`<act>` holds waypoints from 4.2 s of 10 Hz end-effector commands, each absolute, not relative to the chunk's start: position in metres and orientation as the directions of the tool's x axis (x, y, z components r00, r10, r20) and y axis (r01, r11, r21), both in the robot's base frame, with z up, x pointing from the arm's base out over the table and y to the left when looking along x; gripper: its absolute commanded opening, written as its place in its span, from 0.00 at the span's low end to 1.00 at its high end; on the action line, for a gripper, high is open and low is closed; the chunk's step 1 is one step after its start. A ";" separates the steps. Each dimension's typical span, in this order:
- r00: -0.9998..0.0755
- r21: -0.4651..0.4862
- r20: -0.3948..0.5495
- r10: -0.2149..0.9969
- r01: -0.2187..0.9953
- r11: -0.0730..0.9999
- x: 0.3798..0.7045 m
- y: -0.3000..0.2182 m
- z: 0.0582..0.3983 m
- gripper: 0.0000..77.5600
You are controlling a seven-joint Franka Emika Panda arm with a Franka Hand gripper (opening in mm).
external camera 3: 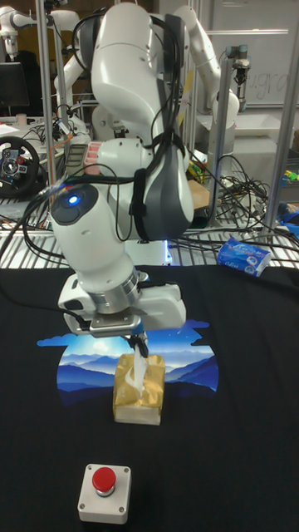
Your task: Pull out a napkin
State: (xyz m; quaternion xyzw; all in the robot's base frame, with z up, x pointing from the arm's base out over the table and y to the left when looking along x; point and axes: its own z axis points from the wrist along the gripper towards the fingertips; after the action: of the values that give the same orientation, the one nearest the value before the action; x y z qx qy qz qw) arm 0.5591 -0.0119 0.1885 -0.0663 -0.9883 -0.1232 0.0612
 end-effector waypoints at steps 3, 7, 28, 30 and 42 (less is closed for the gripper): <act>-0.983 0.228 0.137 0.122 0.151 0.962 0.558 -0.010 0.199 0.01; -0.982 0.224 0.145 0.121 0.151 0.963 0.557 -0.012 0.207 0.01; -0.989 -0.050 0.078 0.123 0.119 0.992 0.550 -0.026 0.260 0.01; -0.990 -0.049 0.077 0.120 0.116 0.992 0.550 -0.027 0.259 0.01; -0.992 -0.025 0.075 0.105 0.103 0.994 0.558 -0.038 0.253 0.01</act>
State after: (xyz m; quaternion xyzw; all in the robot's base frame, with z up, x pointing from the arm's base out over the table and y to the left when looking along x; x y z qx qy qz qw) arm 0.5575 -0.0379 0.2521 -0.0461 -0.9979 0.0134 0.0438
